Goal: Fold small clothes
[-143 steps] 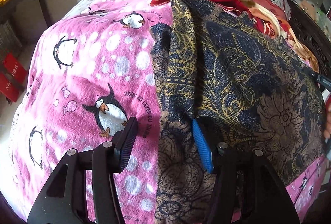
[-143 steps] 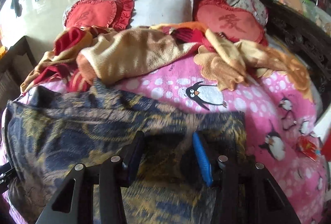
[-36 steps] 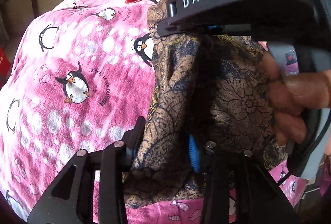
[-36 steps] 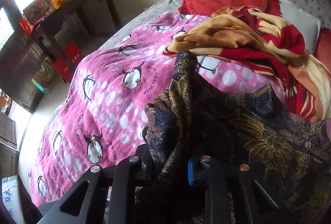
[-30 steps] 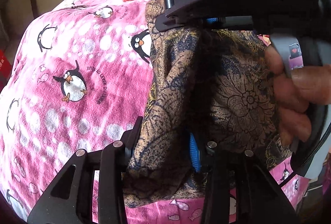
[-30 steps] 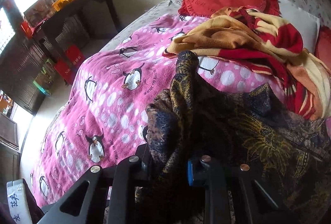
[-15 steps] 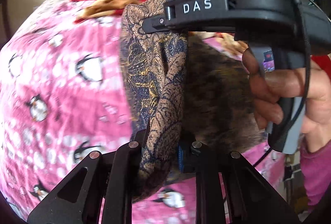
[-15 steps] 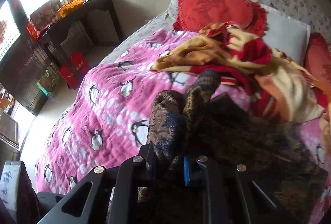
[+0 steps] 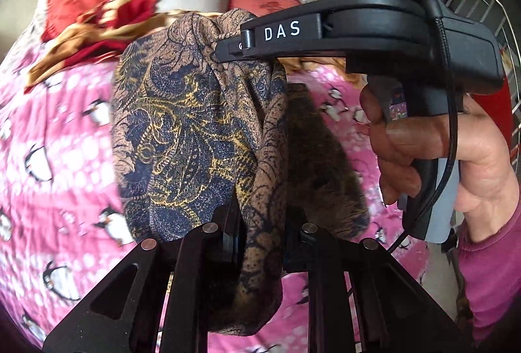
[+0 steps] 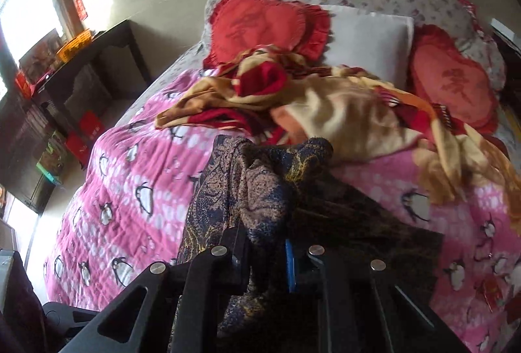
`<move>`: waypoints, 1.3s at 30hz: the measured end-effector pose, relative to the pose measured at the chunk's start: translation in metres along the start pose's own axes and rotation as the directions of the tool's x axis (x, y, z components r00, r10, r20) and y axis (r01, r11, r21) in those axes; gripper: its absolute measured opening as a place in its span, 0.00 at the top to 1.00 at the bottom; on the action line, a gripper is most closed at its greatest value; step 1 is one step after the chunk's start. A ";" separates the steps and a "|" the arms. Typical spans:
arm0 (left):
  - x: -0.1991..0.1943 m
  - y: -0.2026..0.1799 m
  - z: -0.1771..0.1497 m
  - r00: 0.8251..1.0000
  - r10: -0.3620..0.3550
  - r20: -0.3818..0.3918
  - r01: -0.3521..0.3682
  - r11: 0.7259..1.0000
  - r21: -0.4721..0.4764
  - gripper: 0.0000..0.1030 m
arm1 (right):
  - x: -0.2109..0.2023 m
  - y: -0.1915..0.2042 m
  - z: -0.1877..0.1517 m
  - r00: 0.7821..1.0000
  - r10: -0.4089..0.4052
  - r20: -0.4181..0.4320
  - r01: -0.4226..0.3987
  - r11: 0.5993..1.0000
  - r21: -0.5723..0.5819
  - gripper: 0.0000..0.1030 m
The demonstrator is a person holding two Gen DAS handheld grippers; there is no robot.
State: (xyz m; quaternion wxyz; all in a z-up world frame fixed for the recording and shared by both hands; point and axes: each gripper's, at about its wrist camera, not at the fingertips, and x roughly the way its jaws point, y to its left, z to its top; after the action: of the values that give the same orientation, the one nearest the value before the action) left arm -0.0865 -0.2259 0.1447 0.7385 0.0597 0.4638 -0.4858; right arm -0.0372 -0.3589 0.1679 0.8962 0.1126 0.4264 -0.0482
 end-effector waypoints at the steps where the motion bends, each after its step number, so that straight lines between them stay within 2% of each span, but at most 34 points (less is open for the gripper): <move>1: 0.005 -0.007 0.003 1.000 -0.002 -0.006 0.002 1.000 0.009 0.85 | -0.005 -0.010 -0.002 1.000 -0.005 0.005 0.005 1.000 0.015 0.86; 10: 0.065 -0.059 0.019 0.998 -0.021 -0.062 0.026 0.996 0.082 0.85 | -0.026 -0.088 -0.033 0.998 -0.069 0.006 0.068 0.990 0.124 0.86; 18: 0.106 -0.083 0.021 0.995 0.001 -0.104 0.009 0.995 0.100 0.84 | -0.008 -0.134 -0.055 0.993 -0.112 -0.028 0.116 0.973 0.199 0.87; 20: 0.106 -0.083 0.016 0.989 -0.027 -0.145 0.039 0.996 0.085 0.81 | 0.001 -0.144 -0.062 0.993 -0.113 -0.039 0.119 0.967 0.226 0.86; 21: 0.105 -0.083 0.017 0.985 -0.046 -0.164 0.060 0.995 0.080 0.77 | 0.003 -0.150 -0.066 0.994 -0.106 -0.039 0.112 0.963 0.245 0.81; 22: 0.100 -0.081 0.016 0.981 -0.071 -0.178 0.085 0.993 0.077 0.72 | 0.002 -0.154 -0.069 0.992 -0.118 -0.038 0.124 0.957 0.261 0.62; 24: 0.081 -0.074 0.017 0.981 -0.099 -0.169 0.116 0.989 0.095 0.66 | -0.010 -0.158 -0.078 0.985 -0.173 -0.013 0.170 0.950 0.262 0.53; 26: 0.054 -0.061 0.015 0.992 -0.056 -0.112 0.072 0.987 0.142 0.53 | -0.029 -0.159 -0.089 0.989 -0.150 0.007 0.142 0.948 0.284 0.53; 27: 0.042 -0.055 0.012 0.997 -0.020 -0.073 0.032 0.985 0.168 0.46 | -0.036 -0.158 -0.093 0.991 -0.133 0.009 0.124 0.948 0.292 0.53; 28: 0.032 -0.048 0.007 0.999 0.036 -0.034 -0.029 0.981 0.192 0.43 | -0.045 -0.154 -0.099 0.994 -0.105 0.013 0.096 0.949 0.300 0.53; 30: 0.022 -0.038 -0.007 0.988 0.157 0.005 -0.154 0.961 0.229 0.43 | -0.063 -0.141 -0.114 0.999 -0.041 0.035 0.028 0.952 0.304 0.51; 32: 0.023 -0.023 -0.018 0.971 0.239 0.009 -0.234 0.940 0.249 0.43 | -0.077 -0.128 -0.130 0.998 0.013 0.068 -0.033 0.953 0.301 0.49; 33: 0.029 -0.016 -0.024 0.963 0.270 -0.004 -0.260 0.933 0.250 0.43 | -0.080 -0.121 -0.138 0.997 0.052 0.059 -0.066 0.956 0.287 0.49; 35: 0.038 -0.008 -0.037 0.950 0.310 -0.028 -0.294 0.923 0.249 0.43 | -0.080 -0.105 -0.151 0.997 0.067 0.045 -0.077 0.957 0.279 0.49; 39: 0.047 0.000 -0.057 0.948 0.314 -0.057 -0.294 0.929 0.223 0.43 | -0.073 -0.082 -0.169 1.000 0.016 0.022 -0.021 0.971 0.239 0.49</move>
State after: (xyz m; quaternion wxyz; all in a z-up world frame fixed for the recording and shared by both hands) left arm -0.1178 -0.2261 0.0778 0.7720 0.2313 0.4281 -0.4089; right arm -0.2255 -0.3983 0.1081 0.8807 0.2231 0.4076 -0.0919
